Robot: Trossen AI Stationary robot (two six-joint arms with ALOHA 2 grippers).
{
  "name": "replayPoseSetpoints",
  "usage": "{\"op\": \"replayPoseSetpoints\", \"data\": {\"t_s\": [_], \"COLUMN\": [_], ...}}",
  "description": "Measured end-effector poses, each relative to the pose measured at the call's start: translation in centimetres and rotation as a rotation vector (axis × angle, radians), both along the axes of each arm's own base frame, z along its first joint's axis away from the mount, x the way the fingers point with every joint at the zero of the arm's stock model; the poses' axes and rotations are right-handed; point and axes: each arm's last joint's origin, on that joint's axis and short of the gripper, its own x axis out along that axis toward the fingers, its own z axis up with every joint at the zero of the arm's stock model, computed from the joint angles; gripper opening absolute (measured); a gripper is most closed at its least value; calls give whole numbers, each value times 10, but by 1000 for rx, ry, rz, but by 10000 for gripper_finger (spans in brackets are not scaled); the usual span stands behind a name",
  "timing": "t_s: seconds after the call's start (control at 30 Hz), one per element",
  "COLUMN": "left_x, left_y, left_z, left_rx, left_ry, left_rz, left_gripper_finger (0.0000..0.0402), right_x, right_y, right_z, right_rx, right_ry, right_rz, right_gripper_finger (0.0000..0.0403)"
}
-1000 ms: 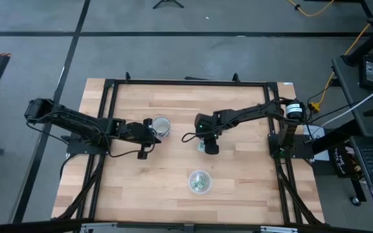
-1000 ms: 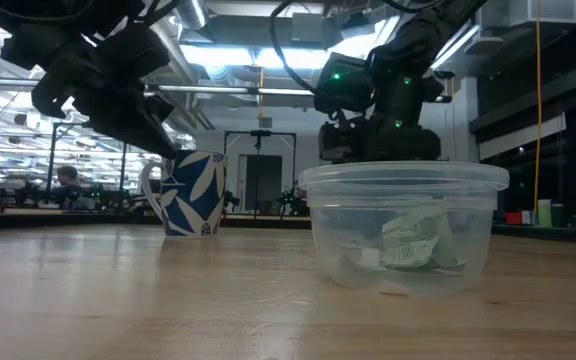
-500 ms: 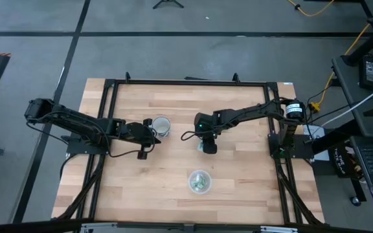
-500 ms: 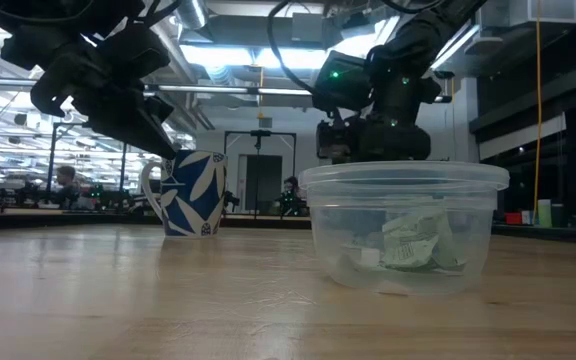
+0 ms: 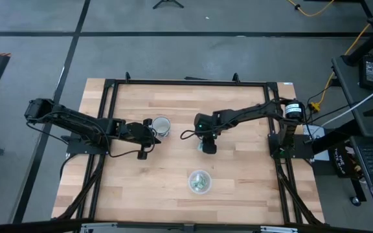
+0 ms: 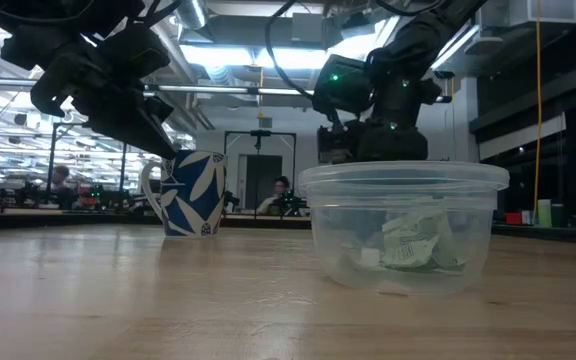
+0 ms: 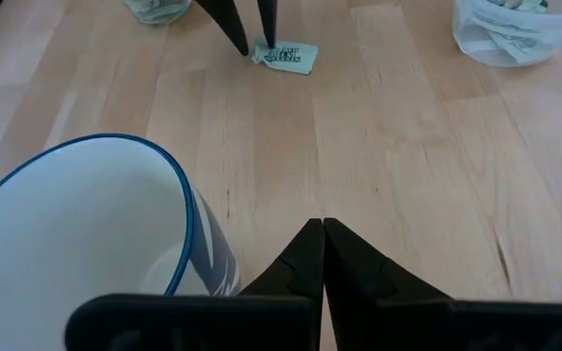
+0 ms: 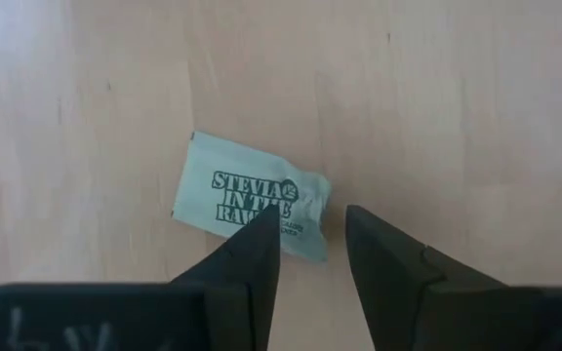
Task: Pick and place Stevia / Truvia into bins
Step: Put the white stevia packet into the transparent container
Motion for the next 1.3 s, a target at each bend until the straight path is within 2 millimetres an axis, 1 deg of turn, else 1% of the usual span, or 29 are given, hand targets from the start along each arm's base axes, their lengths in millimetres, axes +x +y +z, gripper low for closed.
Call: {"op": "replayPoseSetpoints", "data": {"t_s": [0.23, 0.5, 0.57, 0.63, 0.77, 0.8, 1.17, 1.23, 1.3], "left_x": [0, 0, 0, 0, 0, 0, 0, 1, 1], "left_y": [0, 0, 0, 0, 0, 0, 0, 0, 0], "left_z": [0, 0, 0, 0, 0, 0, 0, 1, 1], "left_rx": [0, 0, 0, 1, 1, 3, 2, 1, 1], "left_ry": [0, 0, 1, 0, 1, 1, -4, -13, -20], "left_rz": [0, 0, 0, 0, 0, -2, -2, -2, -1], "left_gripper_finger": [2, 2, 1, 2, 2, 1, 2, 2, 2], "right_x": [2, 1, 1, 1, 1, 0, 2, 1, 0], "right_y": [2, 2, 2, 2, 1, 0, 1, 1, 1], "right_z": [-17, -17, -17, -17, -18, -18, -18, -16, -10], "right_rx": [-6, -20, -26, -35, -41, -39, -22, -24, -33], "right_ry": [57, 65, 65, 62, 64, 66, 45, 40, 28], "right_rz": [-3, 12, 30, 47, 46, 44, 47, 57, 80], "right_gripper_finger": [123, 119, 107, 86, 22, 12, 2, 2, 1]}}
